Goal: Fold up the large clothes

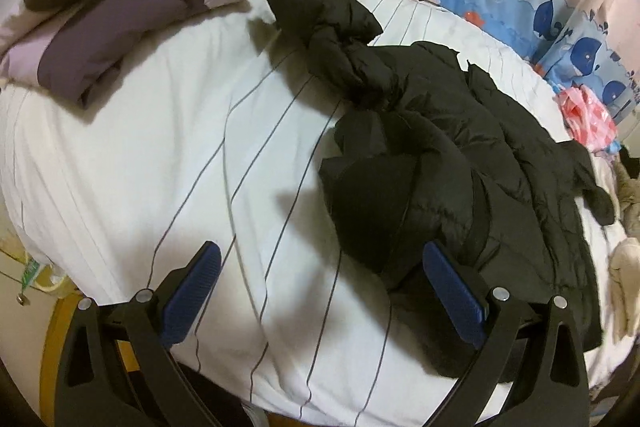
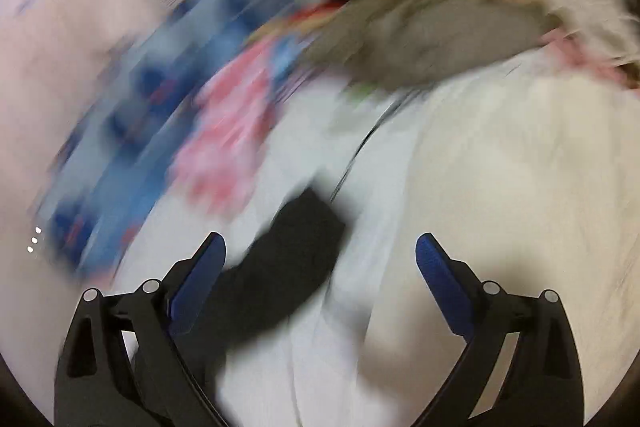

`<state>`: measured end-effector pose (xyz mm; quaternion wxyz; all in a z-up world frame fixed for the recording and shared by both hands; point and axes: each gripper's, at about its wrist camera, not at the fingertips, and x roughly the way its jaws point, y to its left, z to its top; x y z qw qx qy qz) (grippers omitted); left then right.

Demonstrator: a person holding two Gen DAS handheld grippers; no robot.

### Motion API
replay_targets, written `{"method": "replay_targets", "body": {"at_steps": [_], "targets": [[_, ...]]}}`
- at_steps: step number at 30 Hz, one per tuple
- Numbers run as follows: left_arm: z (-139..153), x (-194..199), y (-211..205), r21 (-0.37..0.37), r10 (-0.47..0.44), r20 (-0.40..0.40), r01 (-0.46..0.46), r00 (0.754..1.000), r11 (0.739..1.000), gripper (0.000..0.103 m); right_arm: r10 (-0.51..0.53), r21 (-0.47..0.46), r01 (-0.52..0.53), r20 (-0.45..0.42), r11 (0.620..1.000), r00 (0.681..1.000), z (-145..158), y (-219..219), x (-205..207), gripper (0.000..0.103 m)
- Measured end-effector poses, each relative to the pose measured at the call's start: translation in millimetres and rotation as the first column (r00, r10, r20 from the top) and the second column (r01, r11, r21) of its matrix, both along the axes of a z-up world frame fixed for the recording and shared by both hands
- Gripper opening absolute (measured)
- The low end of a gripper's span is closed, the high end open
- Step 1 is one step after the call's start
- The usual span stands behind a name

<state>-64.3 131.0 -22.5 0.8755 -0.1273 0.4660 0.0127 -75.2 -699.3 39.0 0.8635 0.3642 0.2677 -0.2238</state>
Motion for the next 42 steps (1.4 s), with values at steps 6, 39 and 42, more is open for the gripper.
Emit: {"method": "replay_targets", "body": {"at_steps": [6, 39, 42], "targets": [[-22.8, 2.4, 5.9, -0.095, 0.024, -0.044, -0.028, 0.999, 0.995, 0.097, 0.574, 0.231, -0.543, -0.094, 0.807, 0.814, -106.3, 168.0, -57.2, 0.093], [-60.8, 30.7, 39.5, -0.255, -0.017, -0.037, 0.007, 0.999, 0.967, 0.096, 0.806, 0.224, -0.781, -0.045, 0.583, 0.59, -124.6, 237.3, -45.7, 0.076], [-62.1, 34.5, 22.3, -0.24, -0.074, -0.032, 0.064, 0.997, 0.969, 0.096, 0.789, 0.23, -0.776, 0.049, 0.588, 0.612, -112.7, 231.8, -52.1, 0.076]]}}
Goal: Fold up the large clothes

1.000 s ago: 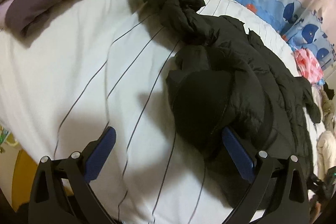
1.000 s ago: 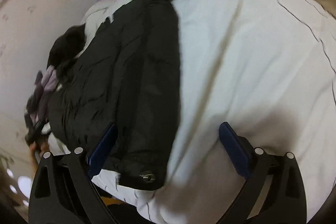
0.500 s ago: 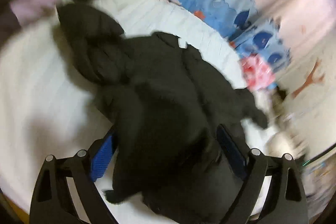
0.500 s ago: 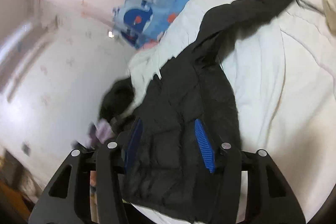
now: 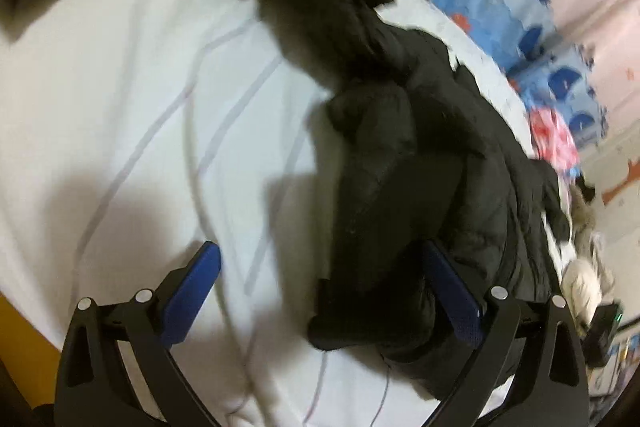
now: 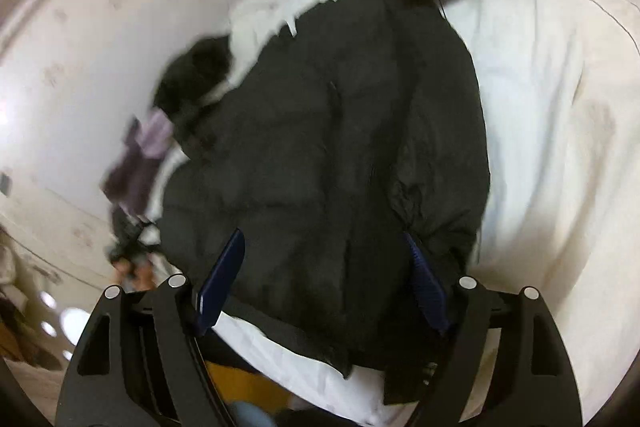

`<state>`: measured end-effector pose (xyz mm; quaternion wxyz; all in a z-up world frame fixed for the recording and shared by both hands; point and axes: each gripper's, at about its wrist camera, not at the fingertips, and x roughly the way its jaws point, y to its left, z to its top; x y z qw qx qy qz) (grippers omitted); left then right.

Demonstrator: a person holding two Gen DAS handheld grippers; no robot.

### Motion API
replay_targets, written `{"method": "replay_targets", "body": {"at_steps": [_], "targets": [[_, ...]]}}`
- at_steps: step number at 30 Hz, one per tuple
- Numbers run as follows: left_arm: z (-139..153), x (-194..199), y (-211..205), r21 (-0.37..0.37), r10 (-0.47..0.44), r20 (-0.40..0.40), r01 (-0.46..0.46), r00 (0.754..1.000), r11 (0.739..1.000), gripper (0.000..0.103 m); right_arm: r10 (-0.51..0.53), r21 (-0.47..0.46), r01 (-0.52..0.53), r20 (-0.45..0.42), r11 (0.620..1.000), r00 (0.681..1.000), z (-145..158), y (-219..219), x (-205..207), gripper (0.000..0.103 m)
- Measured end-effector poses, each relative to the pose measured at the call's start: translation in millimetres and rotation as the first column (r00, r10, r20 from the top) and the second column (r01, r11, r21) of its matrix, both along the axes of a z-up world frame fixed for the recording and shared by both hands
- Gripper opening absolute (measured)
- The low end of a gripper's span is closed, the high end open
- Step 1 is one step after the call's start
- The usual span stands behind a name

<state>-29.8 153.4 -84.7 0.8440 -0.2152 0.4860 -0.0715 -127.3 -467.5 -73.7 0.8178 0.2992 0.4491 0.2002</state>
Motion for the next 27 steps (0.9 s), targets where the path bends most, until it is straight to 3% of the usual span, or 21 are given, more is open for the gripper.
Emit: {"method": "replay_targets", "body": {"at_steps": [2, 4, 6, 7, 9, 12, 15, 17, 18, 19, 20, 21, 23, 24, 27], "targets": [[-8.3, 3.2, -17.1, 0.04, -0.085, -0.066, 0.088, 0.994, 0.995, 0.096, 0.0, -0.034, -0.001, -0.045, 0.999, 0.999, -3.9, -4.7, 1.8, 0.076], [-3.4, -2.9, -20.5, 0.152, -0.1, -0.067, 0.109, 0.993, 0.982, 0.096, 0.01, -0.041, -0.013, -0.089, 0.999, 0.996, -12.7, -8.5, 0.5, 0.075], [5.8, -18.3, -7.9, 0.247, -0.035, -0.038, 0.044, 0.999, 0.968, 0.096, 0.001, -0.023, -0.003, -0.083, 1.0, 0.997, -8.7, -6.5, -1.5, 0.075], [7.9, -23.9, 0.0, 0.261, 0.002, -0.026, 0.005, 1.0, 0.965, 0.096, -0.002, 0.001, 0.002, -0.076, 1.0, 0.997, -9.8, -9.1, -4.9, 0.074], [6.0, -28.3, 15.0, 0.225, 0.053, -0.033, -0.044, 0.998, 0.973, 0.096, -0.005, -0.005, 0.004, -0.082, 1.0, 0.997, -11.7, -6.9, -4.4, 0.073], [-0.3, -29.0, 16.5, 0.163, 0.054, -0.037, -0.048, 0.998, 0.985, 0.096, -0.049, -0.106, 0.042, -0.059, 0.993, 0.997, -5.8, -3.2, -2.5, 0.073], [-9.3, -21.4, -15.0, 0.153, -0.049, -0.035, 0.054, 0.998, 0.987, 0.096, -0.038, -0.205, 0.019, -0.09, 0.978, 0.995, -12.5, 4.1, 5.6, 0.073], [-6.7, -21.5, -39.6, 0.15, -0.117, -0.007, 0.117, 0.993, 0.982, 0.093, 0.022, -0.246, -0.053, -0.125, 0.968, 0.992, -19.9, 17.6, 9.6, 0.065], [-5.1, -21.6, -45.5, 0.143, -0.139, -0.002, 0.138, 0.99, 0.98, 0.077, 0.036, -0.231, -0.064, -0.121, 0.971, 0.992, -21.7, 20.4, 9.7, 0.048], [-3.2, -18.4, -52.1, 0.108, -0.166, -0.004, 0.165, 0.986, 0.98, 0.06, 0.035, -0.165, -0.054, -0.114, 0.985, 0.993, -22.4, 19.1, 11.2, 0.021], [-1.7, -14.6, -54.7, 0.02, -0.201, -0.012, 0.201, 0.98, 0.979, 0.02, 0.017, -0.105, -0.028, -0.096, 0.994, 0.995, -21.1, 16.0, 13.7, 0.017], [2.9, -7.4, -55.9, -0.046, -0.207, -0.027, 0.206, 0.978, 0.978, 0.014, 0.009, -0.064, -0.014, -0.077, 0.998, 0.997, -18.3, 14.6, 16.0, 0.011], [21.2, 3.4, -57.4, -0.084, -0.209, -0.002, 0.208, 0.978, 0.974, 0.007, -0.028, 0.047, 0.028, -0.012, 0.998, 1.0, -5.3, 10.2, 23.4, 0.009], [39.2, 10.0, -54.3, -0.156, -0.207, 0.021, 0.208, 0.978, 0.966, 0.007, -0.055, 0.116, 0.051, 0.03, 0.992, 0.998, 5.6, 8.0, 27.2, 0.009], [87.4, 15.6, -44.6, -0.25, -0.203, 0.097, 0.221, 0.974, 0.943, 0.006, -0.1, 0.243, 0.064, 0.14, 0.968, 0.985, 40.9, 4.7, 28.4, 0.008]]}}
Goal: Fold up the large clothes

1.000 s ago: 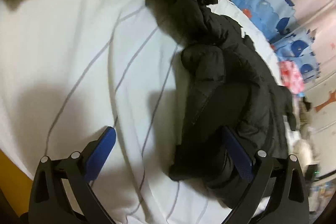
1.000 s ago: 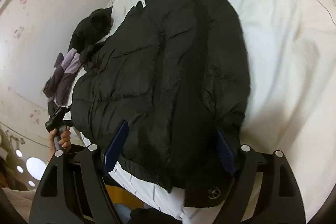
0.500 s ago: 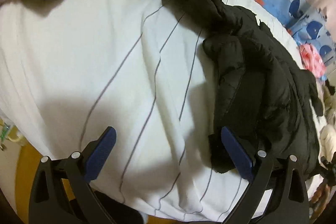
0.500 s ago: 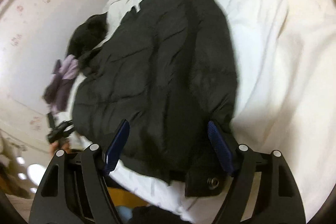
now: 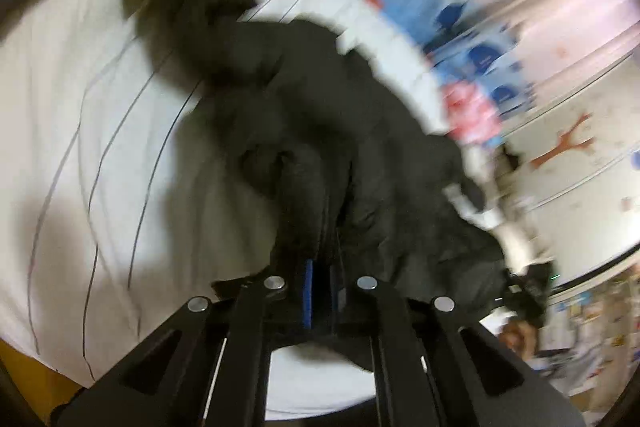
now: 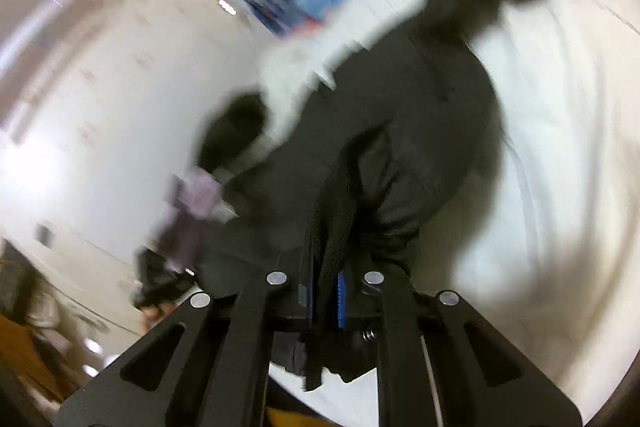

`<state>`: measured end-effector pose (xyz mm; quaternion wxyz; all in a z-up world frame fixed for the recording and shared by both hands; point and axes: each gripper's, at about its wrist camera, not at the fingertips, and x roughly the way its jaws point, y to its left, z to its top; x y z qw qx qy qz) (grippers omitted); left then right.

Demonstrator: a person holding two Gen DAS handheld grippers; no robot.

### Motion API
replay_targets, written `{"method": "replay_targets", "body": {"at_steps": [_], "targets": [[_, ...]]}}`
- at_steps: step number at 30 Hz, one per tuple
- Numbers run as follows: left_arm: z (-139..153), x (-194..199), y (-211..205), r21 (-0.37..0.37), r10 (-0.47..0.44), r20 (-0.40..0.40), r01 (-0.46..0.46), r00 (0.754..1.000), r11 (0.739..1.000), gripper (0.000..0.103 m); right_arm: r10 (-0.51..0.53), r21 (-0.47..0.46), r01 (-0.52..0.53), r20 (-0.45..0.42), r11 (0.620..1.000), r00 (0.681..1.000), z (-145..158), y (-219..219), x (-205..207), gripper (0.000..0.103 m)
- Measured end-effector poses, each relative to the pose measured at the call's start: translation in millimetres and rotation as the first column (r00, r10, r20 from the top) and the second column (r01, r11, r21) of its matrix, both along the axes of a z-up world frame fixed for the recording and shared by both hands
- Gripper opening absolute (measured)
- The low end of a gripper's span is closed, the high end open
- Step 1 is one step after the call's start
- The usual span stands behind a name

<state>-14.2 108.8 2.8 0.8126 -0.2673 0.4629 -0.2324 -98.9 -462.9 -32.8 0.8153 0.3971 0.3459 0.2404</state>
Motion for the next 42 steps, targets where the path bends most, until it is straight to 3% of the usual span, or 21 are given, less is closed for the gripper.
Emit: {"method": "replay_targets", "body": {"at_steps": [3, 6, 8, 10, 11, 13, 14, 16, 18, 20, 22, 23, 26, 29, 30, 33, 35, 37, 39, 42], "targets": [[44.9, -16.5, 11.9, 0.006, -0.009, 0.066, 0.009, 0.998, 1.0, 0.006, -0.015, 0.07, 0.007, 0.122, 0.998, 0.992, 44.6, -4.6, -17.0, 0.007], [52.4, -34.4, 26.9, 0.037, -0.006, 0.056, 0.004, 0.998, 0.999, 0.006, 0.015, 0.049, -0.024, 0.176, 0.999, 0.984, 71.7, -5.8, -48.5, 0.007], [30.6, -47.9, 31.5, 0.139, -0.024, -0.02, 0.027, 1.0, 0.99, 0.007, 0.08, -0.07, -0.071, 0.127, 0.995, 0.989, 70.4, -2.4, -69.8, 0.007], [0.8, -45.3, 34.8, 0.251, -0.026, -0.101, 0.051, 0.995, 0.967, 0.013, 0.058, -0.308, -0.052, 0.012, 0.95, 0.998, 53.3, -1.1, -84.9, 0.009], [-14.3, -47.4, 36.3, 0.307, -0.011, -0.131, 0.052, 0.991, 0.95, 0.02, 0.012, -0.446, -0.053, -0.095, 0.894, 0.995, 29.0, -5.7, -91.1, 0.012], [-37.2, -49.8, 31.6, 0.396, 0.023, -0.148, 0.038, 0.989, 0.917, 0.02, -0.085, -0.521, -0.037, -0.209, 0.853, 0.974, -2.7, -22.4, -99.5, 0.015], [-39.3, -55.0, 28.0, 0.447, 0.048, -0.118, 0.01, 0.992, 0.894, 0.022, -0.128, -0.518, -0.008, -0.226, 0.855, 0.966, -11.0, -32.3, -107.4, 0.015], [-33.2, -58.5, 15.8, 0.527, 0.069, -0.065, -0.024, 0.995, 0.85, 0.025, -0.138, -0.489, 0.038, -0.17, 0.871, 0.976, -3.7, -36.9, -115.5, 0.015], [-19.8, -62.5, -2.4, 0.614, 0.073, 0.01, -0.063, 0.997, 0.786, 0.039, -0.121, -0.482, 0.061, -0.095, 0.874, 0.988, 14.3, -30.1, -115.2, 0.017], [-5.5, -74.3, -8.8, 0.663, 0.074, 0.087, -0.114, 0.993, 0.74, 0.046, -0.06, -0.481, 0.037, -0.033, 0.876, 0.998, 30.8, -9.0, -104.7, 0.028], [13.7, -82.2, -19.2, 0.7, 0.071, 0.175, -0.175, 0.982, 0.693, 0.05, 0.002, -0.5, -0.01, -0.018, 0.866, 1.0, 35.2, 13.0, -91.5, 0.056], [21.1, -84.6, -24.7, 0.714, 0.059, 0.21, -0.194, 0.976, 0.673, 0.054, 0.034, -0.515, -0.037, -0.017, 0.856, 0.999, 33.7, 25.7, -84.5, 0.06], [38.3, -98.8, -28.9, 0.749, 0.02, 0.284, -0.235, 0.959, 0.619, 0.058, 0.099, -0.561, -0.159, -0.136, 0.813, 0.986, 6.5, 56.4, -63.2, 0.064], [52.6, -116.6, -28.1, 0.774, -0.026, 0.35, -0.273, 0.936, 0.571, 0.058, 0.106, -0.592, -0.296, -0.334, 0.749, 0.936, -43.3, 68.1, -48.3, 0.065], [57.2, -116.2, -37.4, 0.783, -0.049, 0.381, -0.294, 0.923, 0.549, 0.061, 0.11, -0.595, -0.305, -0.342, 0.744, 0.933, -47.6, 69.9, -47.6, 0.066], [64.7, -120.5, -49.8, 0.782, -0.097, 0.419, -0.305, 0.903, 0.544, 0.071, 0.102, -0.571, -0.292, -0.341, 0.767, 0.935, -42.0, 65.2, -50.7, 0.069], [64.3, -104.7, -66.0, 0.773, -0.115, 0.419, -0.287, 0.901, 0.566, 0.071, 0.11, -0.51, -0.264, -0.313, 0.819, 0.943, -31.4, 56.6, -54.8, 0.072], [64.5, -87.6, -82.2, 0.746, -0.116, 0.409, -0.259, 0.905, 0.613, 0.071, 0.098, -0.48, -0.212, -0.251, 0.851, 0.963, -16.5, 45.9, -59.4, 0.072], [63.2, -63.8, -99.1, 0.707, -0.105, 0.405, -0.238, 0.908, 0.665, 0.078, 0.077, -0.442, -0.149, -0.177, 0.885, 0.981, 2.6, 32.6, -61.2, 0.074], [52.3, -18.1, -128.7, 0.638, -0.071, 0.402, -0.224, 0.913, 0.737, 0.082, -0.023, -0.377, -0.004, -0.066, 0.926, 0.998, 34.0, -3.3, -56.0, 0.09]]}}
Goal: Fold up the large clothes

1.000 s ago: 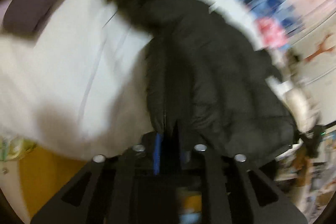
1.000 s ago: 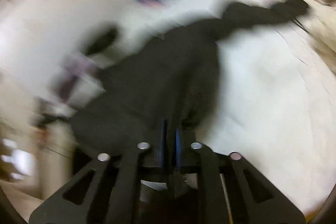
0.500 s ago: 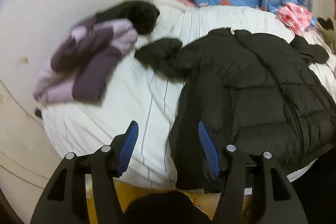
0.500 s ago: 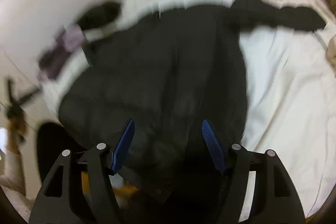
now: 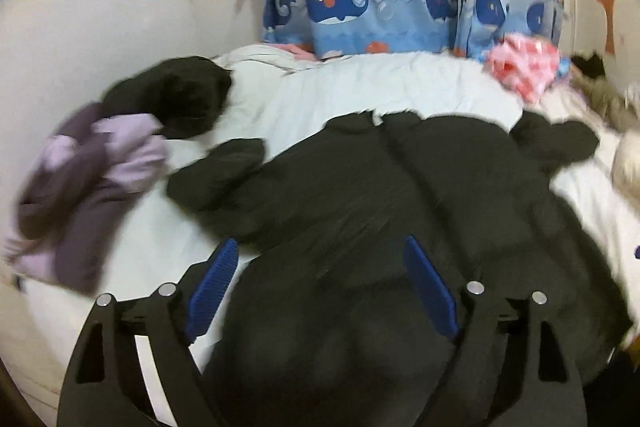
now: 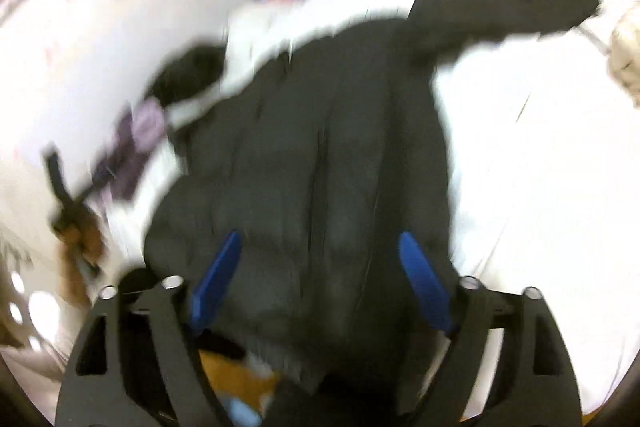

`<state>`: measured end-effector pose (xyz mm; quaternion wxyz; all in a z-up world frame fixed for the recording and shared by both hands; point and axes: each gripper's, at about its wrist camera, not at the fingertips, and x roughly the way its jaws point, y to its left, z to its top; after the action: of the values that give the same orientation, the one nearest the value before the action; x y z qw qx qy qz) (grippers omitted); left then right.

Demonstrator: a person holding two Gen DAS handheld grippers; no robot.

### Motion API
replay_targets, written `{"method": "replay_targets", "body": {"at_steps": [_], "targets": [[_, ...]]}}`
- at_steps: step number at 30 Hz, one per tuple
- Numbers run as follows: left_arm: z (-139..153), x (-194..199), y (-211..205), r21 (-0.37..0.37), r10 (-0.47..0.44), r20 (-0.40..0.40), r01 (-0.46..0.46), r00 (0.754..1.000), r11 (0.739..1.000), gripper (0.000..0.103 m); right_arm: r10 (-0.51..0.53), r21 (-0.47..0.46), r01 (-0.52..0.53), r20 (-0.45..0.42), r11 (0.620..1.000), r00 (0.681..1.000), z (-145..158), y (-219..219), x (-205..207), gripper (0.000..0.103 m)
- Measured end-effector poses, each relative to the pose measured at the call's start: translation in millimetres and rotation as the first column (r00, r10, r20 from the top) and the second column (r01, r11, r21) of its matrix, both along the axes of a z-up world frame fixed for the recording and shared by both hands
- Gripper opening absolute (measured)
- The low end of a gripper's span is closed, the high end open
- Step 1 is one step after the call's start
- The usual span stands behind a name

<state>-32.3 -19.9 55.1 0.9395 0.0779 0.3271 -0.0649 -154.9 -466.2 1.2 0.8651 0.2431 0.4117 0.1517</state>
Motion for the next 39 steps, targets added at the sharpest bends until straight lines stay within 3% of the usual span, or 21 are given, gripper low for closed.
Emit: {"method": "replay_targets", "body": {"at_steps": [2, 5, 7, 11, 14, 16, 20, 27, 29, 31, 32, 33, 34, 39], "targets": [[-11.5, 26.6, -18.6, -0.038, 0.007, -0.017, -0.007, 1.0, 0.999, 0.082, -0.108, 0.072, 0.103, 0.066, 0.992, 0.992, 18.9, -37.2, 11.8, 0.093], [-35.1, 68.7, -51.6, -0.068, 0.026, -0.013, -0.027, 1.0, 0.997, 0.082, -0.255, 0.187, 0.235, 0.091, 0.954, 0.963, 29.4, -91.7, 45.7, 0.094], [-47.8, 85.7, -66.0, -0.073, 0.033, -0.004, -0.033, 0.999, 0.997, 0.082, -0.342, 0.212, 0.32, 0.08, 0.924, 0.936, 28.2, -128.7, 76.9, 0.094], [-70.0, 106.7, -81.0, -0.067, 0.02, -0.002, -0.02, 1.0, 0.998, 0.082, -0.506, 0.281, 0.49, -0.021, 0.825, 0.863, -4.5, -199.8, 143.7, 0.094], [-84.0, 111.8, -80.4, -0.046, 0.032, -0.051, -0.034, 0.998, 0.998, 0.082, -0.578, 0.179, 0.571, -0.016, 0.801, 0.816, -12.5, -248.4, 187.1, 0.094], [-83.1, 111.8, -79.1, -0.072, 0.013, -0.081, -0.019, 0.997, 0.997, 0.082, -0.626, 0.095, 0.624, -0.01, 0.776, 0.78, -15.0, -278.5, 212.6, 0.094], [-74.1, 103.0, -80.0, -0.09, -0.006, -0.062, 0.001, 0.998, 0.996, 0.086, -0.715, 0.077, 0.717, -0.053, 0.693, 0.697, -44.9, -331.5, 243.5, 0.094], [-72.5, 94.8, -89.7, -0.022, -0.003, -0.003, 0.003, 1.0, 1.0, 0.086, -0.777, -0.069, 0.776, -0.12, 0.628, 0.618, -90.1, -376.8, 281.3, 0.094], [-76.3, 95.0, -94.8, 0.009, -0.006, -0.003, 0.006, 1.0, 1.0, 0.086, -0.786, -0.06, 0.786, -0.124, 0.616, 0.606, -101.7, -380.2, 283.3, 0.084], [-80.4, 96.2, -98.7, 0.026, -0.015, -0.02, 0.015, 1.0, 1.0, 0.086, -0.783, -0.047, 0.784, -0.104, 0.619, 0.613, -106.4, -379.6, 282.9, 0.058], [-81.7, 96.3, -100.0, 0.031, -0.019, -0.026, 0.02, 0.999, 0.999, 0.086, -0.784, -0.036, 0.785, -0.092, 0.618, 0.613, -107.2, -379.7, 281.7, 0.052], [-83.2, 96.0, -102.4, 0.041, -0.025, -0.031, 0.027, 0.999, 0.999, 0.086, -0.792, -0.037, 0.792, -0.07, 0.61, 0.607, -106.4, -379.9, 278.7, 0.039], [-83.7, 95.0, -104.1, 0.048, -0.029, -0.028, 0.031, 0.999, 0.998, 0.086, -0.794, -0.026, 0.794, -0.053, 0.607, 0.606, -103.6, -377.9, 273.7, 0.018], [-81.7, 88.0, -109.7, 0.075, -0.047, 0.004, 0.046, 0.999, 0.996, 0.086, -0.802, 0.042, 0.801, 0.028, 0.598, 0.597, -82.8, -370.5, 256.3, 0.01]]}}
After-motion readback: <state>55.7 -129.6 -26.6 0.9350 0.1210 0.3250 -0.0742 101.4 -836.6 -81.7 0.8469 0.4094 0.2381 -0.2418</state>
